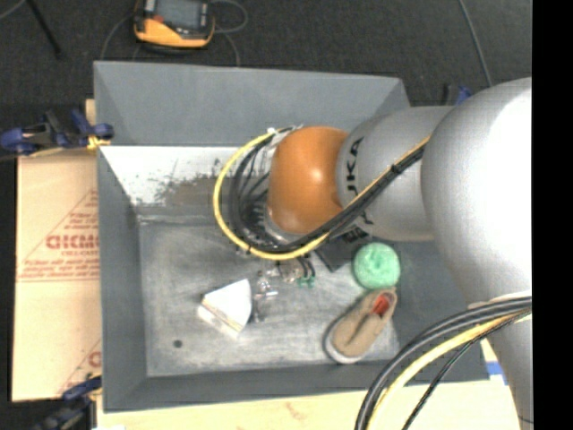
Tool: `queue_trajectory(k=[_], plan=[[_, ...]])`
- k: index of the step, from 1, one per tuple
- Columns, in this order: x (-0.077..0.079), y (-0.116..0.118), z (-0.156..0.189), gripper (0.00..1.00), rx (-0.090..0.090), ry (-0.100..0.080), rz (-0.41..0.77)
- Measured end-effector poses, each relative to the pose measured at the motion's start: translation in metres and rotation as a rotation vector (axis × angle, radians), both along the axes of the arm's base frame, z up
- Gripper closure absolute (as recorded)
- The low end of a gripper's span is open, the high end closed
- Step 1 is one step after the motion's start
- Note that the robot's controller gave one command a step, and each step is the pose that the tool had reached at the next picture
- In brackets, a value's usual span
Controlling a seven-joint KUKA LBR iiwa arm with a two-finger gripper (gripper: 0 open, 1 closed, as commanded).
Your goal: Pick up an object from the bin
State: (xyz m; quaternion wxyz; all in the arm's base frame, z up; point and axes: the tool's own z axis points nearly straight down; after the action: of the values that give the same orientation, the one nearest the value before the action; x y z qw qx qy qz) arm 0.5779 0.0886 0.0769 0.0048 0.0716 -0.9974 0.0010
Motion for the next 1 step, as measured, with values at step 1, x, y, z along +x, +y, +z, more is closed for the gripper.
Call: queue_trajectory(k=[1], plan=[[-0.0098,0.0407,-0.0026,1.0,0.005,-0.019,0.029]])
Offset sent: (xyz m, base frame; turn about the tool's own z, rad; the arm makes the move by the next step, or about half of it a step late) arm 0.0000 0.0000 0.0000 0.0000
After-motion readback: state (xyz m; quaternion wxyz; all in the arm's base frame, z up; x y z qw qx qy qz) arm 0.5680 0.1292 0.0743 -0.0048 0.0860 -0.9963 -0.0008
